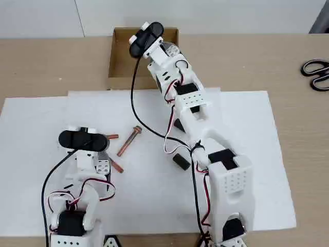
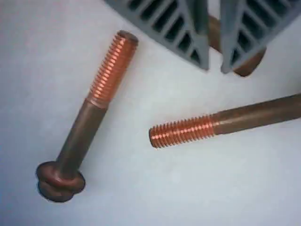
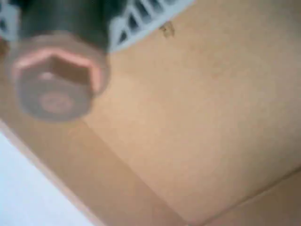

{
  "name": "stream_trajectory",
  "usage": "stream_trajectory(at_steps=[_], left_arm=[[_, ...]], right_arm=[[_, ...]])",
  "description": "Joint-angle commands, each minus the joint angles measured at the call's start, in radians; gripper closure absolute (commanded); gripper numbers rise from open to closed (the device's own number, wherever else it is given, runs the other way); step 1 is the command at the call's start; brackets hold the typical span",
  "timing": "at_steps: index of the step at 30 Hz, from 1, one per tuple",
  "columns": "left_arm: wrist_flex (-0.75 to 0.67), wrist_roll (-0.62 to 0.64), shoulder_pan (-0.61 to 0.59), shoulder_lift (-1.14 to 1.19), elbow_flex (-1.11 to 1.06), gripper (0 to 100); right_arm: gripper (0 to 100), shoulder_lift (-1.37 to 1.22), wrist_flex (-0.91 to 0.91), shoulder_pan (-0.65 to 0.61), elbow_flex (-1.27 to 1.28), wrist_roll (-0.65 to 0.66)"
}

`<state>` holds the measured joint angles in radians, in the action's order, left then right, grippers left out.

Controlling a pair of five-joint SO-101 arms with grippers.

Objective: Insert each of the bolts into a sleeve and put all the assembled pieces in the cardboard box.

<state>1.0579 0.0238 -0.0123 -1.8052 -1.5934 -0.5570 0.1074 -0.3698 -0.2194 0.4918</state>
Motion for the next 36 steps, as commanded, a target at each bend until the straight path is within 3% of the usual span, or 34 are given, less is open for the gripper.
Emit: stream_trajectory(at_steps=[1,8,13,14,26,36], left_arm=[[0.000,-0.002,0.002,-0.011,0.005,99],[0.000,-0.002,0.002,-0.011,-0.010,99],[0.000,-0.002,0.002,-0.011,-0.010,99],[0.000,-0.002,0.002,-0.011,-0.010,99],[-0.002,-0.002,-0.002,-0.011,-0.010,99],[-0.002,-0.002,-0.002,-0.011,-0.012,99]], right_arm=[[78.1,0.021,-0.019,-0.002,-0.077,0.020],[81.0,0.022,0.036,0.002,-0.080,0.020],[95.9,0.099,0.084,0.002,-0.078,0.015],[99.8,0.124,0.124,0.002,-0.078,0.014],[99.5,0.401,0.800,0.004,-0.075,0.014],[99.5,0.578,1.247,-0.002,-0.077,0.012]])
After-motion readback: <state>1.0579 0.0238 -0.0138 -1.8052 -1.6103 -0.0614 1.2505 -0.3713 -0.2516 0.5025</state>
